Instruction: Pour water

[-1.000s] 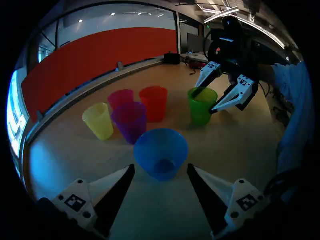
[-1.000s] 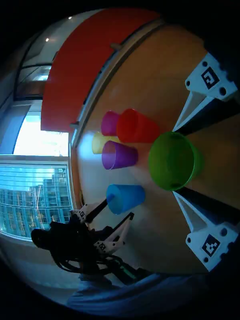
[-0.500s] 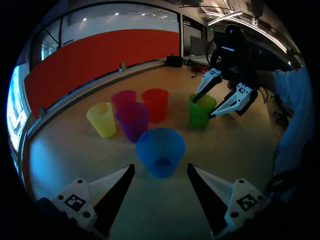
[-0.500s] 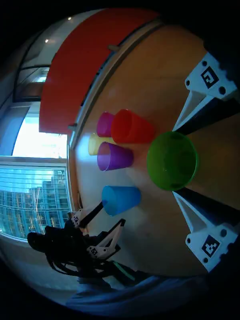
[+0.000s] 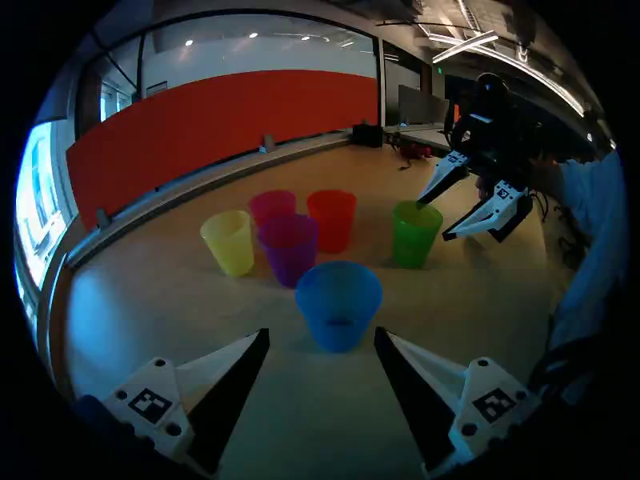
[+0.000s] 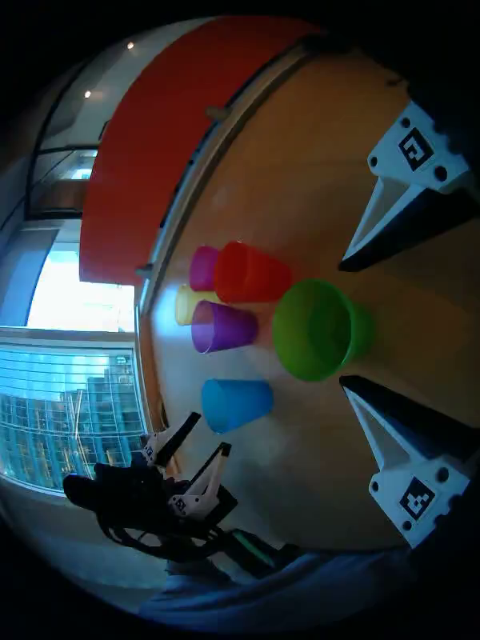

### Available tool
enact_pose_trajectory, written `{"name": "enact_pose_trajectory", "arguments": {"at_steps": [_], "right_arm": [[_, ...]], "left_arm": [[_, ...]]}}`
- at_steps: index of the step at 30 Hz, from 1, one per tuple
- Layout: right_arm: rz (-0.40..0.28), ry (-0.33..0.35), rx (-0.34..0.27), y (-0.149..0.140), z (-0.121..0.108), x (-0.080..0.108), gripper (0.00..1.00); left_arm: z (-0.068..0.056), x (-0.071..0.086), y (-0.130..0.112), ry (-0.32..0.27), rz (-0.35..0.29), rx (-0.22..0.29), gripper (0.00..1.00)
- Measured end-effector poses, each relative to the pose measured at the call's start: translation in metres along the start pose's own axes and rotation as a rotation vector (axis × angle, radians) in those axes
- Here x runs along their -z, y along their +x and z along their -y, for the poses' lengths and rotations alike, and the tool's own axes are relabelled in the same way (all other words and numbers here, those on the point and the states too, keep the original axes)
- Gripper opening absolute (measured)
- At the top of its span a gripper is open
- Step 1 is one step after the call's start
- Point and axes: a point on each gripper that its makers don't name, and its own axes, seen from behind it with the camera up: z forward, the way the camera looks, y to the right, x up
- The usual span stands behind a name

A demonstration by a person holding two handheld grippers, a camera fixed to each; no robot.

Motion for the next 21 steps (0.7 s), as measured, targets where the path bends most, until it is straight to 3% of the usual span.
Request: {"name": "enact_pose_trajectory", "arguments": {"at_steps": [11, 21], "right_arm": [[-0.082, -0.105, -0.077, 0.003, -0.013, 0.035, 1.00], [-0.196, -0.237, -0.161, 0.026, -0.032, 0.061, 1.00]], "left_arm": [[0.025, 0.027, 0.012, 0.126, -0.103, 0.072, 0.98], [0.048, 0.051, 0.039, 0.255, -0.231, 0.090, 0.97]]}}
